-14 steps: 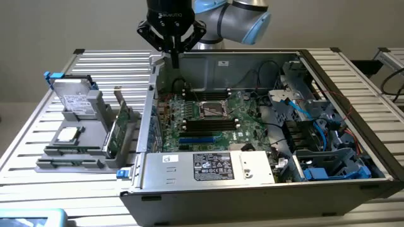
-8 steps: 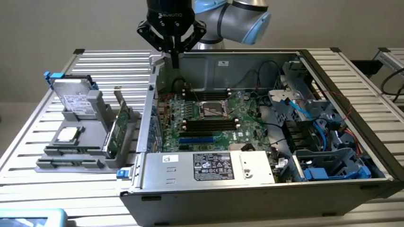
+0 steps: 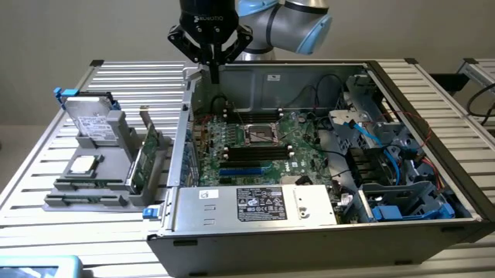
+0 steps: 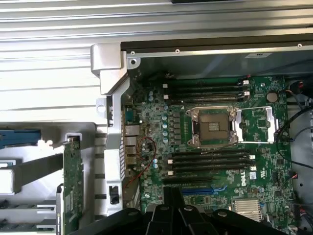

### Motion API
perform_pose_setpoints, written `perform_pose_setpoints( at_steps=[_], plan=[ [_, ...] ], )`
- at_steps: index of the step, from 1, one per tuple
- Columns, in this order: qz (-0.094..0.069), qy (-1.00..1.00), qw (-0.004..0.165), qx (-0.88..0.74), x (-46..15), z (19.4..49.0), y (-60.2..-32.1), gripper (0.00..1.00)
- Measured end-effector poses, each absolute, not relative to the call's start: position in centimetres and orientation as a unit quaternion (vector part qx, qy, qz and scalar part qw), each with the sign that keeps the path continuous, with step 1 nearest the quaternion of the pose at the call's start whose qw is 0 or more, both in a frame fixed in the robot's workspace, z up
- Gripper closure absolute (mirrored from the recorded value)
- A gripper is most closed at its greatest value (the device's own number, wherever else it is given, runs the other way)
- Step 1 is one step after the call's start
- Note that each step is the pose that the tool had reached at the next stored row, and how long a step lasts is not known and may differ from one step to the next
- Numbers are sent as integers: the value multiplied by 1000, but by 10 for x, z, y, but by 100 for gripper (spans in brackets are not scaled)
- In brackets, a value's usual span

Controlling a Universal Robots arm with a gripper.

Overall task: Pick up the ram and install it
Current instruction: 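Reach for the ram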

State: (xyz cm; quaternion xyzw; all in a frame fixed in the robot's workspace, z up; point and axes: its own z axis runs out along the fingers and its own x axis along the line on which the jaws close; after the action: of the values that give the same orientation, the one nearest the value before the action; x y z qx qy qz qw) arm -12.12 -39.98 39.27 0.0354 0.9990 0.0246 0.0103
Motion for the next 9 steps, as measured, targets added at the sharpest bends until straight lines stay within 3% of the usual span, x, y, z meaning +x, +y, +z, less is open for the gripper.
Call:
perform_pose_setpoints(
  at_steps=[9],
  plan=[
    [26,999,10,37,-125,392,-409,89]
  ],
)
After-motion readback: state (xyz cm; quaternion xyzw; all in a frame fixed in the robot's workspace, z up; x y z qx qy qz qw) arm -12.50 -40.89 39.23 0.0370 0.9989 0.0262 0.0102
